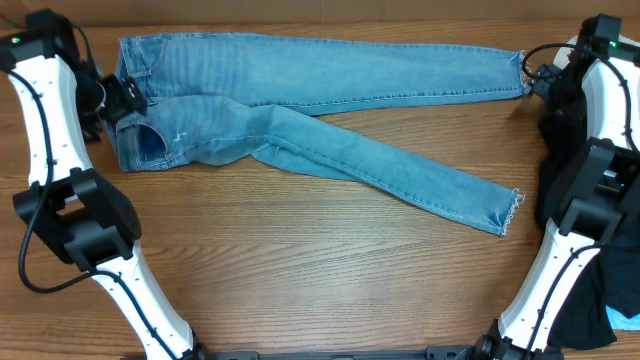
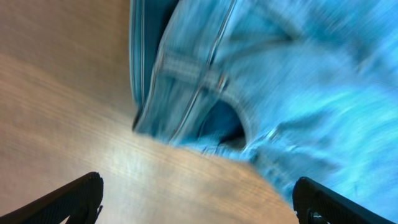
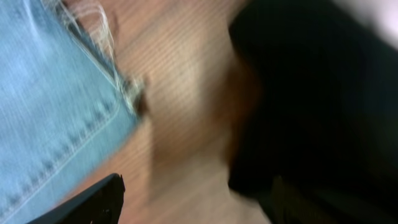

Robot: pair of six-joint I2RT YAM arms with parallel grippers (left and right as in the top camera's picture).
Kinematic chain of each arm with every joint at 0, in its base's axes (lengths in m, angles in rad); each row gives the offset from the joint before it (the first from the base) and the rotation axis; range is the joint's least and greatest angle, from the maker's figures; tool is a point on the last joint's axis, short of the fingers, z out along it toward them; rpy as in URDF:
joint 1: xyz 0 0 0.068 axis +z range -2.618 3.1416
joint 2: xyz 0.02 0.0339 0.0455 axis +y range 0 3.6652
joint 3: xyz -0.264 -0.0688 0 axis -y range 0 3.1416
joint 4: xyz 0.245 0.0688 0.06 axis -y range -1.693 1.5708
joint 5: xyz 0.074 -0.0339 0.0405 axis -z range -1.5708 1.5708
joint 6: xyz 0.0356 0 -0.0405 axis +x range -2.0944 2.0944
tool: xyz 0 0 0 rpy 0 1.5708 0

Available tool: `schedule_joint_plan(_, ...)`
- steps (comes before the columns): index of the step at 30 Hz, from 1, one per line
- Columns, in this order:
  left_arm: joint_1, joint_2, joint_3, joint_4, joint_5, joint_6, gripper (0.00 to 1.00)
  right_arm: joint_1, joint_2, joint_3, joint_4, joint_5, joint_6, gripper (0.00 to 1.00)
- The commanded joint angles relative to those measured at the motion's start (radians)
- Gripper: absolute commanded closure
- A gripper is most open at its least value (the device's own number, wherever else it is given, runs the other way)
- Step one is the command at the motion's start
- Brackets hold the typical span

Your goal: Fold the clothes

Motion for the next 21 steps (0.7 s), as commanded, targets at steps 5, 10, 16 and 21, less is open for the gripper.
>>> schedule_joint_plan(5, -0.007, -0.007, -0.181, 0.109, -0.103, 0.009, 0.0, -0.005, -0.161, 0.029, -0.114, 0.008, 0.009, 0.2)
schedule_joint_plan(10, -0.007, -0.007, -0.306, 0.259, -0.124, 0.009, 0.33, -0.005, -0.163, 0.028, -0.154, 0.008, 0.032, 0.21)
schedule_joint_plan(16, -0.007, -0.007, -0.455, 0.359, -0.124, 0.017, 0.32, -0.004, -0.163, 0.028, -0.193, 0.009, 0.032, 0.21)
schedule_joint_plan(21, 0.0, -0.014, -0.493, 0.321, -0.139, 0.024, 0.91, -0.013, -0.163, 0.027, -0.314, 0.028, 0.035, 0.21)
